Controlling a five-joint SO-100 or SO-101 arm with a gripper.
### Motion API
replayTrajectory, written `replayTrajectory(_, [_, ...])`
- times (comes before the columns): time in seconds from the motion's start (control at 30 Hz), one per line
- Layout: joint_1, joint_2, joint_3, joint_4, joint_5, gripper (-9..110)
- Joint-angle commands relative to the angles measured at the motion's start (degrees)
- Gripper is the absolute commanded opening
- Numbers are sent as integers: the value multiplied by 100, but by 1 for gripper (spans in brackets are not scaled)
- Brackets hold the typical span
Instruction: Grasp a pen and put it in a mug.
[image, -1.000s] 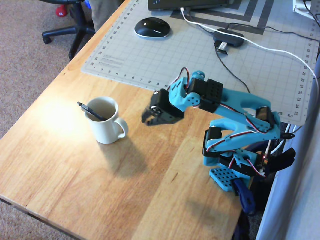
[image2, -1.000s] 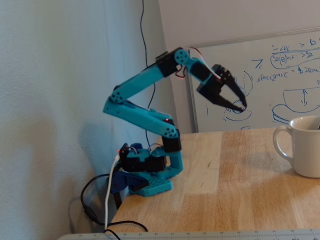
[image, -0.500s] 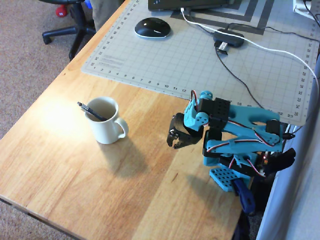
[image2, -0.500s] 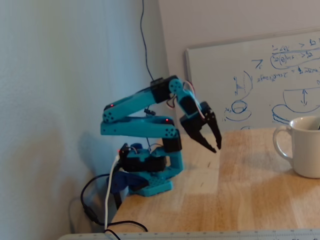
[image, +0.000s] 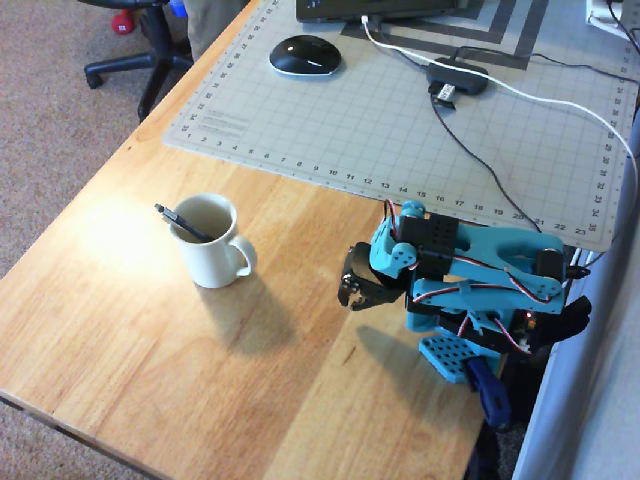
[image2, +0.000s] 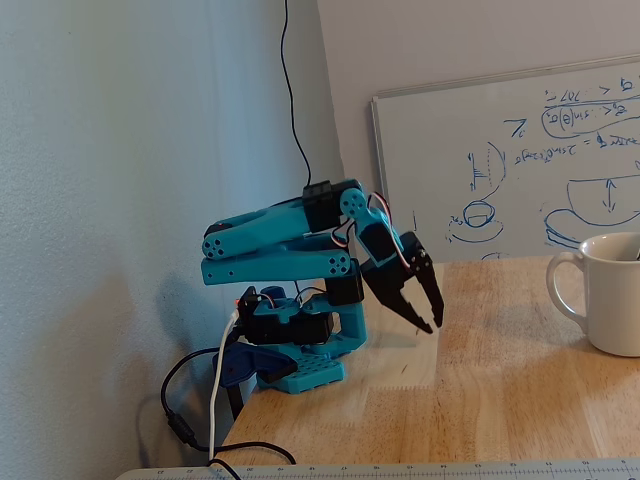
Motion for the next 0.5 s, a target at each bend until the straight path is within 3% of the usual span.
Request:
replayTrajectory(0.0, [62, 26, 105, -316, -35, 3])
replayTrajectory(0.47, [62, 888, 536, -378, 18, 3])
